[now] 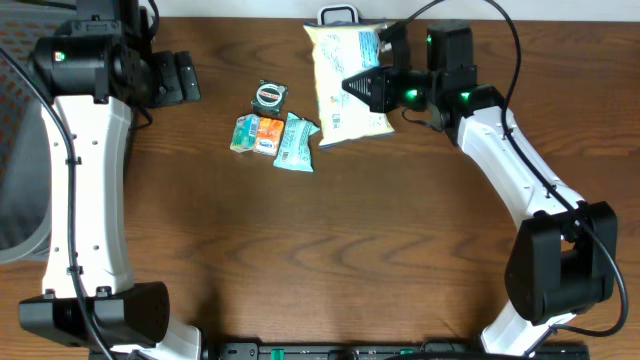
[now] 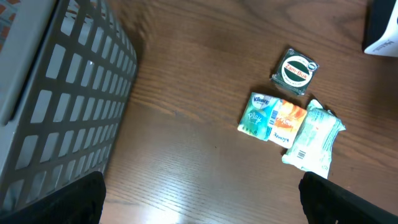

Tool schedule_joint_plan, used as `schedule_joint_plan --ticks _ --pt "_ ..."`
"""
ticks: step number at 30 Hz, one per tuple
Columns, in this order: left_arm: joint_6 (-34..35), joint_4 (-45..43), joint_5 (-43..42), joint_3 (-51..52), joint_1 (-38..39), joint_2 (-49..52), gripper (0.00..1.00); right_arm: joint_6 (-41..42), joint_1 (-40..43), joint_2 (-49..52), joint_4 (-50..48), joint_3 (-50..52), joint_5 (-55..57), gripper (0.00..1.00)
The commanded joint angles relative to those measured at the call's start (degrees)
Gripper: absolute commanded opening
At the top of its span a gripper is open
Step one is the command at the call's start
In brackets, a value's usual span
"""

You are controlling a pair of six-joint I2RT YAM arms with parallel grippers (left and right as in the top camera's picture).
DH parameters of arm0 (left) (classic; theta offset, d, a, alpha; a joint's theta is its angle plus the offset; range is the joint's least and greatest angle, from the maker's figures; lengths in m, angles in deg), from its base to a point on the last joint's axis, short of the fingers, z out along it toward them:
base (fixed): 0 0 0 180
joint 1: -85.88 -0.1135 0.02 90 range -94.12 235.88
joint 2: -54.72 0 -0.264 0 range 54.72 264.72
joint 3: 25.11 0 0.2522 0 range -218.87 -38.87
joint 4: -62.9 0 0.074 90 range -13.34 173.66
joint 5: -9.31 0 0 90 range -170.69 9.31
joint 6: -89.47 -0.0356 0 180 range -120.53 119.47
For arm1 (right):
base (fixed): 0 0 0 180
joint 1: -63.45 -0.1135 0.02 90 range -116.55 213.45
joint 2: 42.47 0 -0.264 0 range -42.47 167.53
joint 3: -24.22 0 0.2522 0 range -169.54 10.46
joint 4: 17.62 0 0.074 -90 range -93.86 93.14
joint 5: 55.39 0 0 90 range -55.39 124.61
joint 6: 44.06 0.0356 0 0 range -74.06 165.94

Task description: Scan the item barcode

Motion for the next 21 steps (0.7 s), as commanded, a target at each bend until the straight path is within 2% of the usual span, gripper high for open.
schedule_joint_plan --ticks 1,5,12,16,21 --pt "0.5 0.0 0.9 0.3 -0.2 0.2 0.98 -0.9 -0.8 -2.1 6.0 -1.3 23.8 0.01" --pt "0.5 0.0 0.9 0.3 -0.2 0.2 0.98 -2.0 -2.6 -2.1 11.5 -1.3 48.0 0.01" --pt "0.5 0.0 0.9 0.3 -0.2 0.2 0.98 -12.5 -5.5 -2.1 11.4 -1.3 75.4 0.01" --pt "0.5 0.0 0.9 0.3 -0.2 0.2 0.98 -17.5 -5.8 -1.6 11.5 -1.3 81.5 0.01" --pt "0.5 0.0 0.9 0.3 -0.2 0.2 0.98 -17.8 -5.8 0.3 13.2 -1.2 81.6 0.01"
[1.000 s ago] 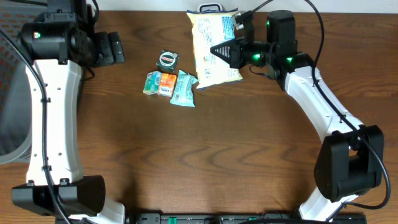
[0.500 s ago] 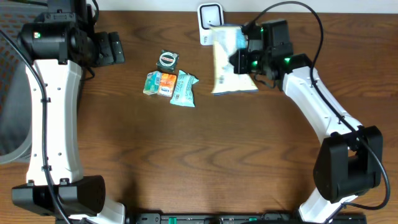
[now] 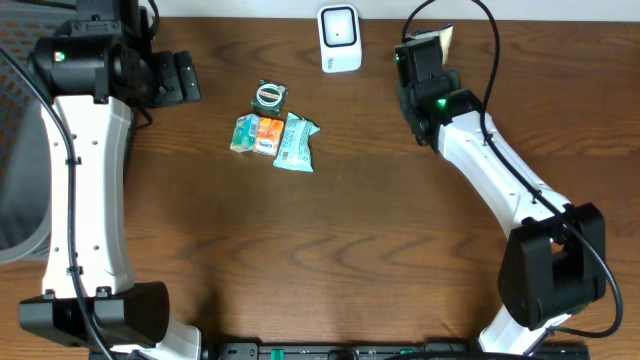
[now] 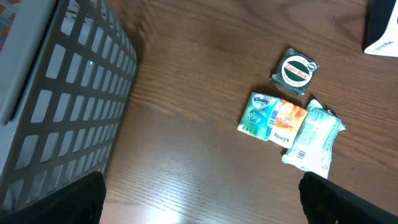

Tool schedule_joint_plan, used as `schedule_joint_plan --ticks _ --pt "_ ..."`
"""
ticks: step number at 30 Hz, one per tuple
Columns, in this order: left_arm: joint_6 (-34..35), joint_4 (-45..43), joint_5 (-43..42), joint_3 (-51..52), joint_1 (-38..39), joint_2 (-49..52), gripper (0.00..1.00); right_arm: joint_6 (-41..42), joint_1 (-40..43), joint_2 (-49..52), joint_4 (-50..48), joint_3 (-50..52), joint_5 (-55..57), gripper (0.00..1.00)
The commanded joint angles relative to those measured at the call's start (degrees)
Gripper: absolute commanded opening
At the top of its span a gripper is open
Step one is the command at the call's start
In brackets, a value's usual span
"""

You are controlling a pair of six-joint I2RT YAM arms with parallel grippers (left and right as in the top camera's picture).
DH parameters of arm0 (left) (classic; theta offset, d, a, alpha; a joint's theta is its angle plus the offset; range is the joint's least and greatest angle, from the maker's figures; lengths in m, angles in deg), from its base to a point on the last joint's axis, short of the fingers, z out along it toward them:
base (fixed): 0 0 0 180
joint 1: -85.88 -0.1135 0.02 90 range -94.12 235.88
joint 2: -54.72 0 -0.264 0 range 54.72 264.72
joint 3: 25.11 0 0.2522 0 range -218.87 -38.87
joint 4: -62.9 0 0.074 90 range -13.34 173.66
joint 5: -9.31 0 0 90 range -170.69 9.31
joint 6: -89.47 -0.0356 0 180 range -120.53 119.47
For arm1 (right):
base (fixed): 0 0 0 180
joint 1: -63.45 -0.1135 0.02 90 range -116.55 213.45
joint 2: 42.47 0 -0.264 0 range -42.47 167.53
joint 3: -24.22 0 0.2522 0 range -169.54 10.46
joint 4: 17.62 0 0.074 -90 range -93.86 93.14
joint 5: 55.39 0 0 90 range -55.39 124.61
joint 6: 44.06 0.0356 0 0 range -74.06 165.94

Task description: Scan the item barcode

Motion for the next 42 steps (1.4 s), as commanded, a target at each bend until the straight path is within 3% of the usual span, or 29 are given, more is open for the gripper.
schedule_joint_plan --ticks 1,13,20,22,24,25,31,42 --pt "0.5 0.0 0.9 0.3 -0.2 0.2 0.98 -2.4 -0.3 1.2 0.4 -1.0 5.5 0.01" --pt "0.5 0.0 0.9 0.3 -0.2 0.2 0.98 -2.9 -2.0 12.0 1.8 -1.0 11.4 0.02" --pt "0.5 0.0 0.9 0.3 -0.2 0.2 0.98 -2.9 -7.1 12.1 4.0 -1.0 5.9 0.11" --pt "0.5 0.0 0.9 0.3 -0.2 0.2 0.98 -2.9 -9.2 12.1 4.3 -1.0 3.3 0.23" --pt "0.5 0.0 0.9 0.3 -0.2 0.2 0.98 -2.6 -11.3 12.0 4.2 -1.1 1.1 0.46" --pt "0.5 0.0 0.9 0.3 -0.2 0.2 0.98 -1.8 -12.4 12.0 4.2 -1.2 0.8 0.5" --pt "0.5 0.0 0.9 0.3 -0.2 0.2 0.98 8.7 -17.6 11.2 7.6 -4.4 -1.2 0.53" --pt "0.5 0.0 0.9 0.3 -0.2 0.2 0.98 9.6 -11.2 8.7 18.3 -18.5 -3.7 0.73"
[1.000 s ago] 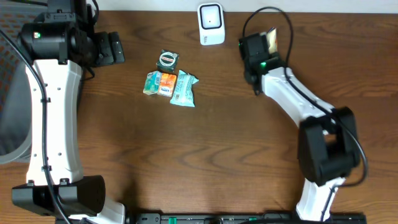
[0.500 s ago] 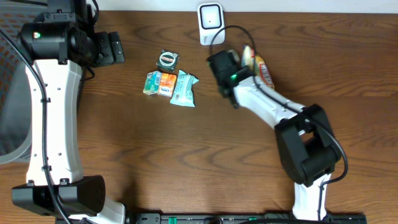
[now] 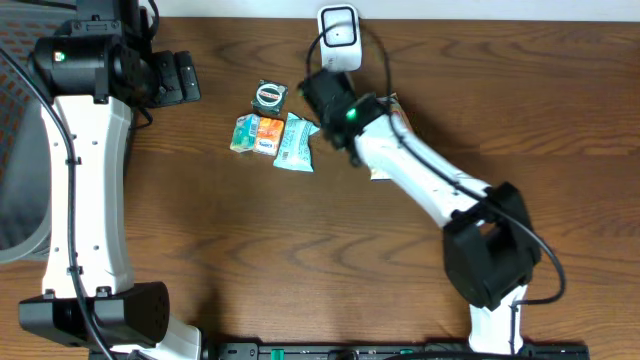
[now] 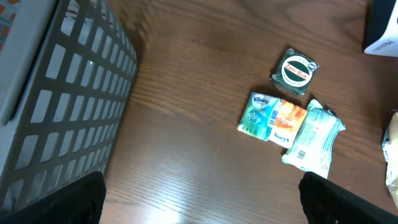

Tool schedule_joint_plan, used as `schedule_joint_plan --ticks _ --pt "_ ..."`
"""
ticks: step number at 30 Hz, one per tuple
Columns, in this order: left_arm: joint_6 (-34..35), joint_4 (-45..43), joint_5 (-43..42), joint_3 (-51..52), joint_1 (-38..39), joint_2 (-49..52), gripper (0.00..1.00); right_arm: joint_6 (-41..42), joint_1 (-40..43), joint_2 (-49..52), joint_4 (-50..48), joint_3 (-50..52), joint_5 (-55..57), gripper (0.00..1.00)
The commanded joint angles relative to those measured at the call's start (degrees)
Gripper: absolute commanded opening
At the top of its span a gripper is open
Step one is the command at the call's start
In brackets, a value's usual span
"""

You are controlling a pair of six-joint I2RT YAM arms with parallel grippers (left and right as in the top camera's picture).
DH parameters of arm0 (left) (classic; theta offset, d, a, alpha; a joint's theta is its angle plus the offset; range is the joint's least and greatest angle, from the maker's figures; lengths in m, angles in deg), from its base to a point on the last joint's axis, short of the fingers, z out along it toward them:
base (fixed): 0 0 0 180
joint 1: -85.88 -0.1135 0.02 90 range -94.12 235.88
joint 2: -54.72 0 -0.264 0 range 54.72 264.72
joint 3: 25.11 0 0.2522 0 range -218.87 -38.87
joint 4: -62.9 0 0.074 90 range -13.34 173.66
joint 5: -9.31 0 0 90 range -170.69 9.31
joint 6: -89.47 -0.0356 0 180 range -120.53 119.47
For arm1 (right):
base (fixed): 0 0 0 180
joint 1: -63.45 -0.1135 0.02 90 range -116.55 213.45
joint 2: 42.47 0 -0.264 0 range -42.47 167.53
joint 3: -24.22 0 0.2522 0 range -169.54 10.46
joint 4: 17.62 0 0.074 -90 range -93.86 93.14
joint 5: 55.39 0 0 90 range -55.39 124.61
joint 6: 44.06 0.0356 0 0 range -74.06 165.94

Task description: Scan the item barcode

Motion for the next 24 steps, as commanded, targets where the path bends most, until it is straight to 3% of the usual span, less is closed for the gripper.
schedule_joint_plan --ticks 1,7,13,24 --pt "0.5 0.0 0.9 0.3 -0.2 0.2 0.98 1.5 5.0 -2.6 0.9 -3.6 -1.2 0.75" --pt "0.5 0.0 0.9 0.3 -0.2 0.2 0.98 1.4 14.4 -2.5 1.4 -2.7 -18.1 0.86" --pt "0.5 0.0 0.9 0.3 -0.2 0.2 0.98 -3.7 21.7 -1.6 0.3 1.2 -34.5 0.85" --pt "0.5 0.0 0.9 0.3 -0.2 0.2 0.97 -4.8 22.1 -1.0 -10.0 13.4 -39.3 0.83"
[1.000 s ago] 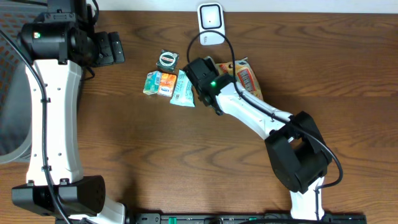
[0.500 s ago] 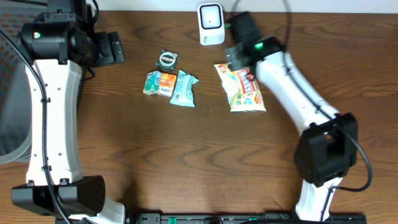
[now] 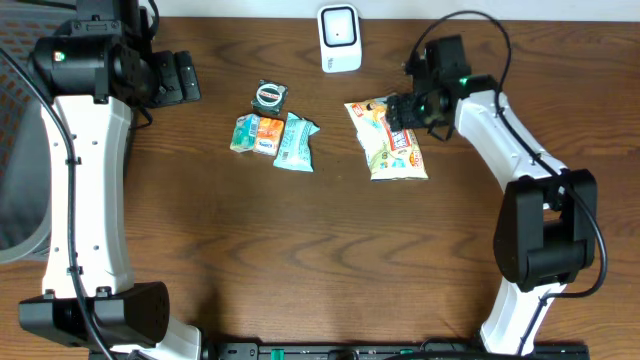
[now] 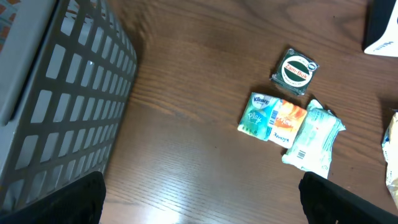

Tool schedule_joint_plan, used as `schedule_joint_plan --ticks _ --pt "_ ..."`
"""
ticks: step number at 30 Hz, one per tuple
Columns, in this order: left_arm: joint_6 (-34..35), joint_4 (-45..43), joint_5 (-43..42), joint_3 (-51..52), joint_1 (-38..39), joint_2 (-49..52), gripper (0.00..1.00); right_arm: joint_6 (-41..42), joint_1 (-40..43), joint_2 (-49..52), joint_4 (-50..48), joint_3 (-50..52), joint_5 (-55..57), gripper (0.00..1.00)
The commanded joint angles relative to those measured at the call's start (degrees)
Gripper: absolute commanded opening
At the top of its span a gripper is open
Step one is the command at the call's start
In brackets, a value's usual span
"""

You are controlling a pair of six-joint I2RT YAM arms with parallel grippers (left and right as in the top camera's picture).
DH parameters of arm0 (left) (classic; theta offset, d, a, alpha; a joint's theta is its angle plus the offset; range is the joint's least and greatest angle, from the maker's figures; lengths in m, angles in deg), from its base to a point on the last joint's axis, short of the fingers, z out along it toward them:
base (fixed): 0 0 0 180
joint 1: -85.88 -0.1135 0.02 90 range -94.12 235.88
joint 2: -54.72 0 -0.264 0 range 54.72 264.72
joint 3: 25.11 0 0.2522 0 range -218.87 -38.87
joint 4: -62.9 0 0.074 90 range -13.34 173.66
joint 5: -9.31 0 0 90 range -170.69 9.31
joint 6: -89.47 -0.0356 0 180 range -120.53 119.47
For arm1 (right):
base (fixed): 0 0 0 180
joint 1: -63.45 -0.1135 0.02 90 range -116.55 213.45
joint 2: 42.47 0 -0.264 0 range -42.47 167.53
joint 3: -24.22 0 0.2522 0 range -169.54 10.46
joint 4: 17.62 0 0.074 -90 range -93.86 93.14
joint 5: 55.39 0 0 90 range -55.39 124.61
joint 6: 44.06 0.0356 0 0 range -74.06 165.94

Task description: Scan the item barcode

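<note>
A yellow snack bag (image 3: pixel 385 138) lies flat on the brown table, face up, below and right of the white barcode scanner (image 3: pixel 338 25). My right gripper (image 3: pixel 403 108) is at the bag's upper right edge; the overhead view does not show how its jaws stand. My left gripper (image 3: pixel 185 78) hangs at the far left, high above the table. In the left wrist view the left gripper (image 4: pixel 202 199) is open, its dark fingertips (image 4: pixel 53 199) at the bottom corners with nothing between them. An edge of the bag (image 4: pixel 392 149) and a corner of the scanner (image 4: pixel 382 31) show at the right.
A round green tin (image 3: pixel 268 95), a teal and orange tissue pack (image 3: pixel 255 133) and a teal wipes pack (image 3: pixel 295 142) lie together left of the bag. A grey mesh basket (image 4: pixel 56 106) stands at the table's left side.
The right arm, which reached left over the bag towards the small items, now stands to the right with its gripper at the bag's upper right edge. The whole bag now shows on the table. Left arm unchanged.
The right gripper first held the snack bag up in front of the scanner, covering it. Then it was at the back right with the bag edge-on, scanner uncovered. Later the arm stretched left over the bag near the table's middle. Now the bag lies flat there.
</note>
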Motion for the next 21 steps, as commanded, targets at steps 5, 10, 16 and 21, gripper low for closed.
schedule_joint_plan --ticks 5,10,16,21 --pt "0.5 0.0 0.9 0.3 -0.2 0.2 0.98 -0.9 -1.9 0.7 -7.2 8.3 -2.8 0.81" --pt "0.5 0.0 0.9 0.3 -0.2 0.2 0.98 -0.9 -3.3 0.7 -11.7 13.5 -2.7 0.67" --pt "0.5 0.0 0.9 0.3 -0.2 0.2 0.98 0.8 -3.4 0.7 -13.2 15.0 -2.5 0.25" --pt "0.5 0.0 0.9 0.3 -0.2 0.2 0.98 6.0 -3.4 0.4 -13.4 13.2 -2.6 0.01"
